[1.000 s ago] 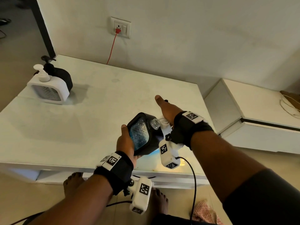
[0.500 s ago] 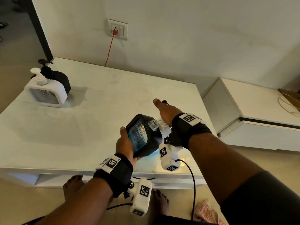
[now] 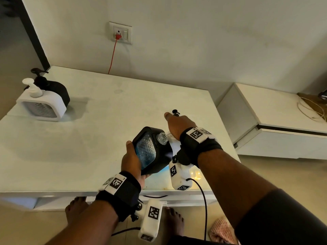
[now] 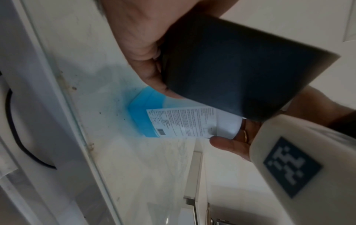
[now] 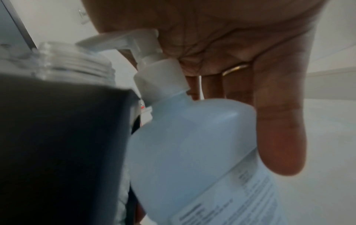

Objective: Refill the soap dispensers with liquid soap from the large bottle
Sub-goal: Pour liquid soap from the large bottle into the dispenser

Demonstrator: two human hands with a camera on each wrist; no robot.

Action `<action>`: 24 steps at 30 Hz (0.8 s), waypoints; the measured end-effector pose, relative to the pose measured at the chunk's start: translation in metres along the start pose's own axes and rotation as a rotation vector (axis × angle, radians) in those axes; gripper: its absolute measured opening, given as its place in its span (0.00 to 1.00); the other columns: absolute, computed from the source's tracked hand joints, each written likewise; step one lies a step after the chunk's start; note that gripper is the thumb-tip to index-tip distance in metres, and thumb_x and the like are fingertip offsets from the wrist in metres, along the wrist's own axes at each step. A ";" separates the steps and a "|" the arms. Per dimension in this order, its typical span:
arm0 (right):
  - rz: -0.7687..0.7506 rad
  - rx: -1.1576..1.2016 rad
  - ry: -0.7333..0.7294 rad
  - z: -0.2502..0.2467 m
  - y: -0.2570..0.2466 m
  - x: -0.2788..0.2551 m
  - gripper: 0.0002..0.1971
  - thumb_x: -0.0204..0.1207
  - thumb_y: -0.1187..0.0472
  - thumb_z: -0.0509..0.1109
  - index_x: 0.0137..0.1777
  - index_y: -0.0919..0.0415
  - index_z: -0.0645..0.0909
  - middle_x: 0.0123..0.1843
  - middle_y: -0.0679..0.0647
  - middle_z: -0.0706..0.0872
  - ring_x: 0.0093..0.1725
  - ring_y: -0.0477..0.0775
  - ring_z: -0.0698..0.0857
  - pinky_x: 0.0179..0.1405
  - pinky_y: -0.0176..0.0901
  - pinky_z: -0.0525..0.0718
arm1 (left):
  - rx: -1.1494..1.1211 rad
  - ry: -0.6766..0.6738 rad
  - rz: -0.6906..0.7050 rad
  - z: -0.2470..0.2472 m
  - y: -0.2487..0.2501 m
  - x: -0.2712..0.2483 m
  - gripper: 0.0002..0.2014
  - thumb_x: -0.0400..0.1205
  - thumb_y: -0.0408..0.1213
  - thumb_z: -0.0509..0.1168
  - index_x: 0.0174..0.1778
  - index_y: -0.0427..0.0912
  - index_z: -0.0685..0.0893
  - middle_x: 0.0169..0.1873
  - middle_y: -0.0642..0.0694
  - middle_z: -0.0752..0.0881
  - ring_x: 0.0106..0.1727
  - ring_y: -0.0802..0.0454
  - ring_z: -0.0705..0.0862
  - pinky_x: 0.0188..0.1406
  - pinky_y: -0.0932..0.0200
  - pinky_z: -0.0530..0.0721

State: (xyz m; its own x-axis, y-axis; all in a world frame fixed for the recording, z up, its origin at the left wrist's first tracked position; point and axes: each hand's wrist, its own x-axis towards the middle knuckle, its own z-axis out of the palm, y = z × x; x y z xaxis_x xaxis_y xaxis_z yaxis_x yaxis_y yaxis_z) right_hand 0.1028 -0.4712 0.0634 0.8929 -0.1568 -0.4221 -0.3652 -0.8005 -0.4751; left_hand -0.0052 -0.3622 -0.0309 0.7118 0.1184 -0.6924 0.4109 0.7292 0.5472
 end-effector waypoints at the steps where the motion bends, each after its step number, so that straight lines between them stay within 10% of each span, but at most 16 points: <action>1: -0.005 0.000 -0.002 0.000 -0.001 -0.002 0.40 0.80 0.30 0.54 0.82 0.60 0.67 0.75 0.60 0.77 0.71 0.63 0.77 0.65 0.50 0.71 | 0.003 0.000 -0.001 0.000 0.000 0.000 0.26 0.90 0.65 0.51 0.69 0.52 0.82 0.65 0.35 0.87 0.64 0.33 0.87 0.59 0.37 0.89; 7: -0.055 0.004 -0.153 -0.019 -0.014 -0.029 0.50 0.77 0.23 0.41 0.73 0.65 0.79 0.55 0.62 0.87 0.52 0.62 0.86 0.56 0.50 0.78 | 0.016 -0.009 0.018 0.002 0.003 -0.003 0.20 0.91 0.62 0.51 0.54 0.54 0.83 0.58 0.38 0.88 0.58 0.37 0.88 0.50 0.43 0.88; 11: -0.078 -0.027 -0.210 -0.032 -0.017 -0.040 0.47 0.81 0.27 0.39 0.78 0.66 0.73 0.72 0.66 0.81 0.68 0.67 0.82 0.57 0.50 0.76 | -0.001 -0.009 0.009 0.004 0.002 -0.005 0.21 0.91 0.63 0.51 0.55 0.54 0.83 0.62 0.36 0.88 0.60 0.35 0.87 0.59 0.39 0.88; 15: -0.096 -0.037 -0.138 -0.020 -0.015 -0.030 0.39 0.82 0.28 0.41 0.62 0.59 0.82 0.46 0.59 0.83 0.44 0.57 0.81 0.52 0.46 0.71 | -0.007 -0.001 0.005 0.004 0.002 -0.005 0.22 0.91 0.63 0.51 0.60 0.52 0.83 0.64 0.36 0.87 0.60 0.35 0.87 0.50 0.44 0.88; 19: -0.084 -0.091 -0.073 -0.012 -0.012 -0.019 0.37 0.83 0.30 0.43 0.47 0.61 0.81 0.54 0.60 0.83 0.49 0.60 0.80 0.53 0.47 0.71 | -0.009 0.012 0.007 0.003 0.002 -0.005 0.23 0.91 0.63 0.51 0.65 0.52 0.82 0.65 0.36 0.87 0.58 0.37 0.88 0.46 0.45 0.88; 24: -0.047 -0.106 -0.003 -0.003 -0.004 -0.009 0.36 0.82 0.30 0.46 0.77 0.53 0.74 0.59 0.58 0.80 0.54 0.61 0.79 0.56 0.49 0.72 | 0.000 0.011 0.000 0.004 0.002 -0.006 0.25 0.91 0.64 0.51 0.68 0.52 0.82 0.65 0.37 0.87 0.60 0.36 0.88 0.47 0.44 0.89</action>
State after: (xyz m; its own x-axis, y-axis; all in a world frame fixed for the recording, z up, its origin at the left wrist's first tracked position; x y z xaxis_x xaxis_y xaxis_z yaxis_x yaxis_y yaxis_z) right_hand 0.0973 -0.4680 0.0709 0.9075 -0.1157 -0.4037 -0.2928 -0.8635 -0.4107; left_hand -0.0064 -0.3640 -0.0240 0.7057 0.1256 -0.6973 0.4108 0.7294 0.5471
